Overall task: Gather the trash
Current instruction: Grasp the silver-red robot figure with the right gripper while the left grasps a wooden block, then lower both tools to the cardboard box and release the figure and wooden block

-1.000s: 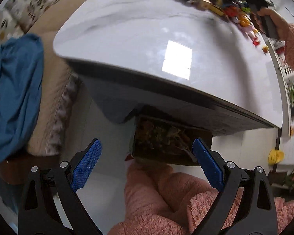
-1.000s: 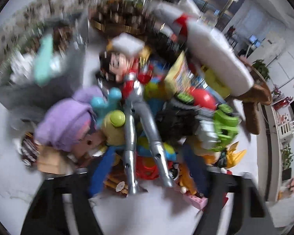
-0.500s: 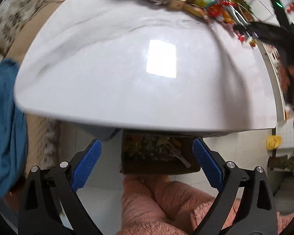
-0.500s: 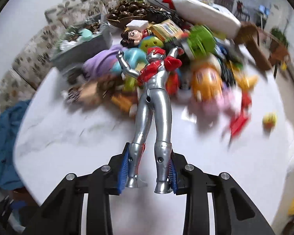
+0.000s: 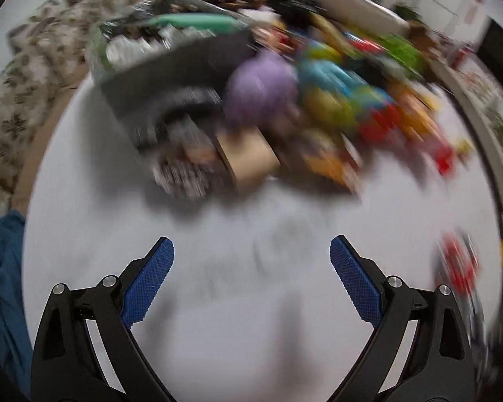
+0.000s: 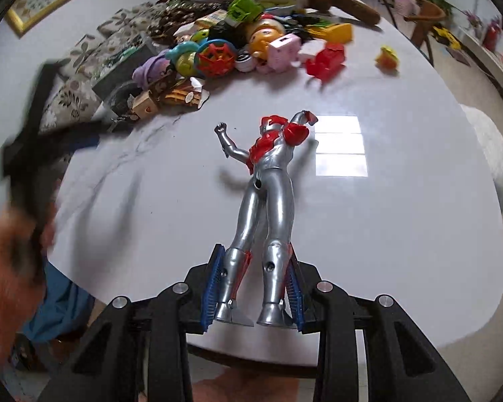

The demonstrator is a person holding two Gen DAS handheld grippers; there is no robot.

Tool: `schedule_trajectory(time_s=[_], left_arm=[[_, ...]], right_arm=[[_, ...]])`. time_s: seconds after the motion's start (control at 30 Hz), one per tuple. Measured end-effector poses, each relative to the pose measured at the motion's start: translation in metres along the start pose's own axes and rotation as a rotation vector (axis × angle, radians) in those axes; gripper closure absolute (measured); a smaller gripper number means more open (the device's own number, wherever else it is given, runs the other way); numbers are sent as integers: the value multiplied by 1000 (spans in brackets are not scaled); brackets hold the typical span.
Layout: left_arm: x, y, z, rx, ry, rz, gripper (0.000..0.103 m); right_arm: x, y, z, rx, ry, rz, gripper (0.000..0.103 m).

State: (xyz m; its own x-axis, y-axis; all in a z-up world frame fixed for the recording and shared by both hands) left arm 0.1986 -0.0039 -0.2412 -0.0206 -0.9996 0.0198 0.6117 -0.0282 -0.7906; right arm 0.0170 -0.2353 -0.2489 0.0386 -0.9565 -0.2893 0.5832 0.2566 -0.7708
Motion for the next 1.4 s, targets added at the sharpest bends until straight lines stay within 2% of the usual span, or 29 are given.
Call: schedule_trajectory(time_s=[0.1,0.17,0.23,0.27,0.3,0.37,0.4,0.47,0.57,0.67,0.83,1.0,1.07,1.27,1.4], left_arm=[[-4,23,20,-8,-79,74,11],[-2,36,27,-28,-96,102,12],[5,49,30,-53,-85,112,20],[7,49,33,-44,-78,109,25],[10,48,36,-41,-68,95,43],[12,45,39,-54,-60,65,51],[12,44,37,-69,-50,56,59],[7,40,35,-77,-49,27,59],[-15,19,22,-83,-103,-61,59],[-31,-10,9,-63,-94,-127,59],[-51,-65,-18,-47,-111,-248,59],[-51,-114,-50,-11,-83,-320,59],[-40,-115,-48,0,-81,-344,59],[-48,-153,-75,3,-100,-418,59],[-51,-179,-94,23,-74,-428,59]], right_arm=[[0,-8,-7,-1,18,10,68],[2,-12,-12,-5,23,17,68],[1,-13,-16,-17,24,22,68],[1,-13,-18,-24,27,26,68],[0,-13,-21,-30,25,28,68],[-1,-15,-24,-31,25,33,68],[-2,-16,-24,-32,32,41,68],[-3,-17,-22,-27,36,49,68],[-8,-22,-15,-5,30,71,69],[-16,-28,-7,13,15,91,76],[-29,-20,-3,-5,-18,94,78],[-32,-14,-1,-12,-5,88,78],[-35,-19,1,4,-7,81,79],[-48,-47,11,49,-17,95,79],[-64,-74,8,59,-79,126,79]])
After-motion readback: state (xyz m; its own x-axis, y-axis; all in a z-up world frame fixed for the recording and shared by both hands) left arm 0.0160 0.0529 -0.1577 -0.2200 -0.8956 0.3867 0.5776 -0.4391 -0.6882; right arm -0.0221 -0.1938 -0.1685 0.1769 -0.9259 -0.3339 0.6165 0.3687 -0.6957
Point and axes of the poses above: each gripper's, at about its wrist camera, not at the fingertips, and y roughly the way its jaws point, x to its right, z to its top, the point moved 2 cm from there along y, roughly the way its jaws point, and after that the axes turned 13 degrees about x, right-handed, at the moved point
